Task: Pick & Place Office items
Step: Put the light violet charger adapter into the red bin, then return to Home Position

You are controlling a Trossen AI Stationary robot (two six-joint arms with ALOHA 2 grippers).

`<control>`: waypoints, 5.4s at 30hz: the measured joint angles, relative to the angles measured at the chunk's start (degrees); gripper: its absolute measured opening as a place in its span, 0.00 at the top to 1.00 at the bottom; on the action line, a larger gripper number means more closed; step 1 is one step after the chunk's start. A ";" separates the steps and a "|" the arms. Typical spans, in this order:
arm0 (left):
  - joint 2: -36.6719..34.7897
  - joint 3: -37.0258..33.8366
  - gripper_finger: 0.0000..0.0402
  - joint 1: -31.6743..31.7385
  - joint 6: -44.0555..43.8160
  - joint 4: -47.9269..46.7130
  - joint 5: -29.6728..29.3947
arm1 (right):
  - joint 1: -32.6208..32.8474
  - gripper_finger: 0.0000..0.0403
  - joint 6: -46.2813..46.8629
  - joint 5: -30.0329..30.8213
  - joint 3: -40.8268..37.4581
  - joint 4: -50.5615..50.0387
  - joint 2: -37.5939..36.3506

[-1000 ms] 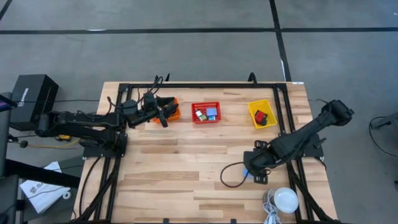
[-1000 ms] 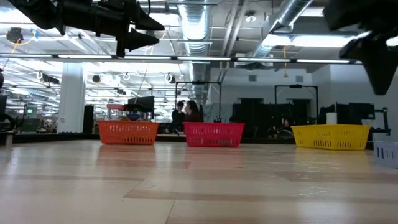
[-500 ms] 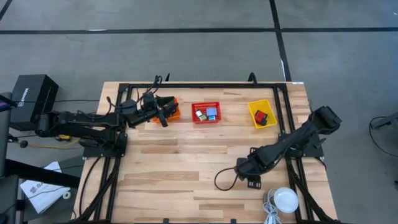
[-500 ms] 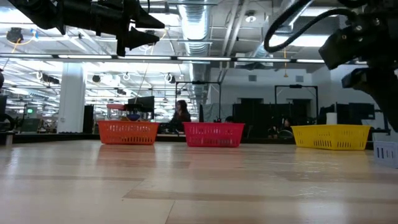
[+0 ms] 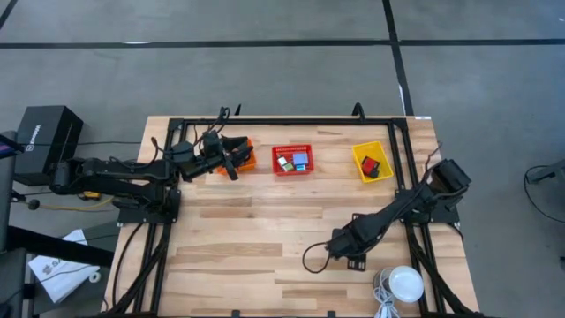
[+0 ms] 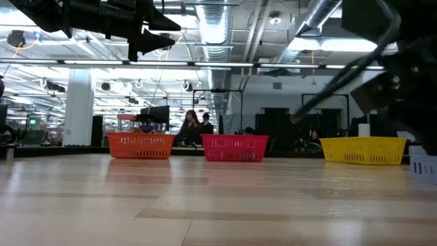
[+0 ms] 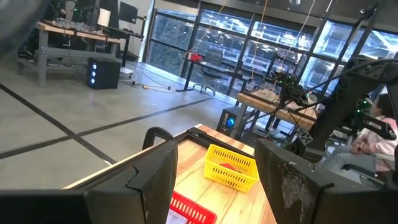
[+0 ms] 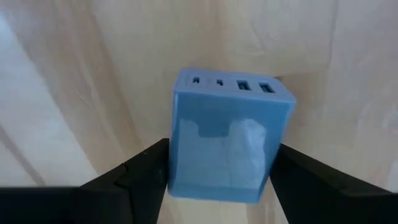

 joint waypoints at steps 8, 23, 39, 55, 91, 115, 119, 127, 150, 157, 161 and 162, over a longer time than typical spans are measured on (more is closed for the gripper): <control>0.00 0.00 0.48 0.00 0.00 0.19 0.00 | -0.24 0.43 -3.52 -1.89 -0.02 0.31 0.97; 0.00 0.00 0.48 0.00 0.00 0.19 0.02 | -3.59 0.43 -13.53 -1.41 2.57 -0.51 0.92; 0.00 -0.02 0.48 0.00 0.17 0.75 0.00 | -23.75 0.49 -50.03 -0.52 12.63 -9.25 0.90; 0.00 -0.02 0.48 0.00 0.21 1.13 0.00 | -48.52 0.46 -66.33 6.83 26.82 4.61 1.51; 0.00 -0.02 0.48 0.02 0.20 1.64 0.00 | -47.69 0.33 -66.20 5.91 27.23 17.11 12.34; -5.05 0.05 0.90 -3.81 16.74 -1.47 0.77 | -45.59 0.33 -59.02 -6.04 24.06 -4.25 -19.99; -12.25 -0.04 0.99 -5.46 16.74 -10.89 1.53 | -45.62 0.33 -56.59 -7.27 13.89 4.60 -31.34; -25.48 -0.04 0.99 -6.64 21.07 -25.11 1.86 | -45.90 0.33 -53.99 -4.99 -0.24 15.79 -51.95; -48.34 -14.46 0.98 -6.67 23.25 -22.59 5.54 | -45.38 0.33 -44.01 10.87 -36.80 34.91 -100.79; -54.79 -20.87 0.98 -6.86 25.75 -17.95 6.88 | -45.23 0.33 -42.86 14.49 -40.34 35.77 -98.17; -55.74 -24.71 0.98 -6.86 25.82 -14.09 7.71 | -44.45 0.33 -42.67 15.39 -43.87 42.55 -100.60; -55.66 -25.22 0.98 -6.86 26.08 -13.29 7.72 | -44.16 0.33 -42.61 15.37 -45.34 42.63 -100.92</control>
